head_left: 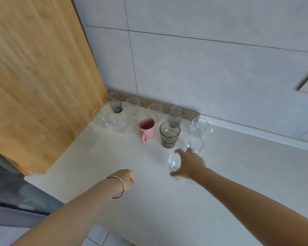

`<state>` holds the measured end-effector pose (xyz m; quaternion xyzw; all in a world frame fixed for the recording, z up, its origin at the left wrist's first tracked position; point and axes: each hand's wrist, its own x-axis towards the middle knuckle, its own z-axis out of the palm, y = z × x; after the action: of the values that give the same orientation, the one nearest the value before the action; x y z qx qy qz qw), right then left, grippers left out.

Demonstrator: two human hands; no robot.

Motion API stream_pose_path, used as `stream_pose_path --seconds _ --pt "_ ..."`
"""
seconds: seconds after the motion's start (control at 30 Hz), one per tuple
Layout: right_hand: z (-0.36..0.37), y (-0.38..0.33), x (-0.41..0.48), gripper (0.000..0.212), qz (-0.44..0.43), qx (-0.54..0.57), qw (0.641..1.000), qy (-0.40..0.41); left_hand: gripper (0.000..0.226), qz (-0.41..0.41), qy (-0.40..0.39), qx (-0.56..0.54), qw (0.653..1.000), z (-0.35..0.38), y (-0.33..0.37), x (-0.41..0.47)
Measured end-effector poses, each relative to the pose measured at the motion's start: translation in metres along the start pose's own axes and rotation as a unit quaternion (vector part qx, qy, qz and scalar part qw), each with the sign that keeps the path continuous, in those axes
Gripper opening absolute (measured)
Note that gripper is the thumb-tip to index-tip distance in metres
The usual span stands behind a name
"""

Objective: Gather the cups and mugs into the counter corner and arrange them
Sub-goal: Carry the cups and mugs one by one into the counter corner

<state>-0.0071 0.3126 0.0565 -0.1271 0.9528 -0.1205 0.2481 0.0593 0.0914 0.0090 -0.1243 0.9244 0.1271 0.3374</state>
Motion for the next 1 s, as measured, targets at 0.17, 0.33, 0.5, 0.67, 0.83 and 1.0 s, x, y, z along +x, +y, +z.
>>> stream_pose_path --seconds 0.17,0.33,0.5,0.67,0.83,1.0 --pt "0.011 -0.098 0.058 0.083 -0.035 -0.014 0.999 0.005 0.02 -0.029 0.0 -0.026 0.999 -0.026 -0.073 0.025" --pt "0.022 -0.174 0.111 0.081 -0.068 -0.03 0.997 0.012 0.029 -0.047 0.008 -0.07 0.996 -0.039 -0.111 0.045" --pt "0.038 -0.223 0.155 0.076 -0.072 -0.037 0.997 0.006 0.015 -0.05 0.002 -0.088 0.995 -0.041 -0.141 0.061" --pt "0.06 -0.244 0.175 0.074 -0.071 -0.035 0.997 -0.002 0.012 -0.049 -0.006 -0.104 0.993 -0.037 -0.162 0.068" --pt "0.064 -0.25 0.172 0.086 -0.068 0.011 0.998 0.014 0.02 -0.054 -0.024 -0.096 0.994 -0.035 -0.169 0.069" --pt "0.063 -0.199 0.142 0.064 -0.031 0.028 0.999 -0.029 0.021 -0.022 -0.023 -0.077 0.997 -0.04 -0.14 0.07"
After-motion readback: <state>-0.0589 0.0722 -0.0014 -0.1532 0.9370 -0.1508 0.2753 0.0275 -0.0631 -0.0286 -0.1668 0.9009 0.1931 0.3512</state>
